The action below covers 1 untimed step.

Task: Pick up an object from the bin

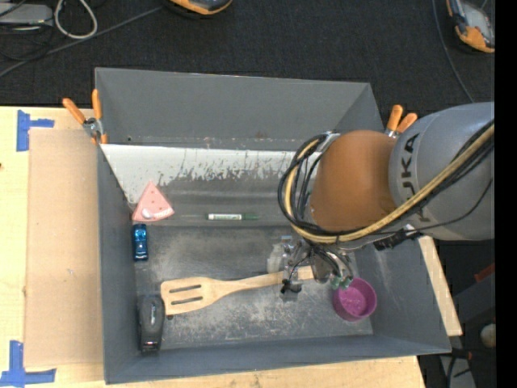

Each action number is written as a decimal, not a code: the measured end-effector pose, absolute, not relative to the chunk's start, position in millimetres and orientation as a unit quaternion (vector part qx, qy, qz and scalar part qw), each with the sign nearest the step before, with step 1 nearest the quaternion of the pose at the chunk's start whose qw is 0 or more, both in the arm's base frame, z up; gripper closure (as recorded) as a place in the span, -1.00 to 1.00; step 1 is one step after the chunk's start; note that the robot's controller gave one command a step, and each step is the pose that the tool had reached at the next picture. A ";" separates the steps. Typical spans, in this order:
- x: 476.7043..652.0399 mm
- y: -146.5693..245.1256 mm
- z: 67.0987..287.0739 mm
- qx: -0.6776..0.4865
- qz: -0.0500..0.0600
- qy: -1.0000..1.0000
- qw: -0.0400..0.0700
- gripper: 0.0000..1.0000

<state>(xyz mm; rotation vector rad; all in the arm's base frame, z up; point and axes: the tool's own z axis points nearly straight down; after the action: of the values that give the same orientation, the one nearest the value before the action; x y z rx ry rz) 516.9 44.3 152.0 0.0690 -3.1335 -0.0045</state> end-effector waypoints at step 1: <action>516.8 44.2 179.4 0.023 -0.002 -1.000 0.004 1.00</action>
Offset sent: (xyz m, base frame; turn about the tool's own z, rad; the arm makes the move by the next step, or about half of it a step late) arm -0.0001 -0.0002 0.0209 -0.0009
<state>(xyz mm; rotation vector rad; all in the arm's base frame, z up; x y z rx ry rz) 516.8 44.2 179.4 0.0710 -3.1325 -0.0051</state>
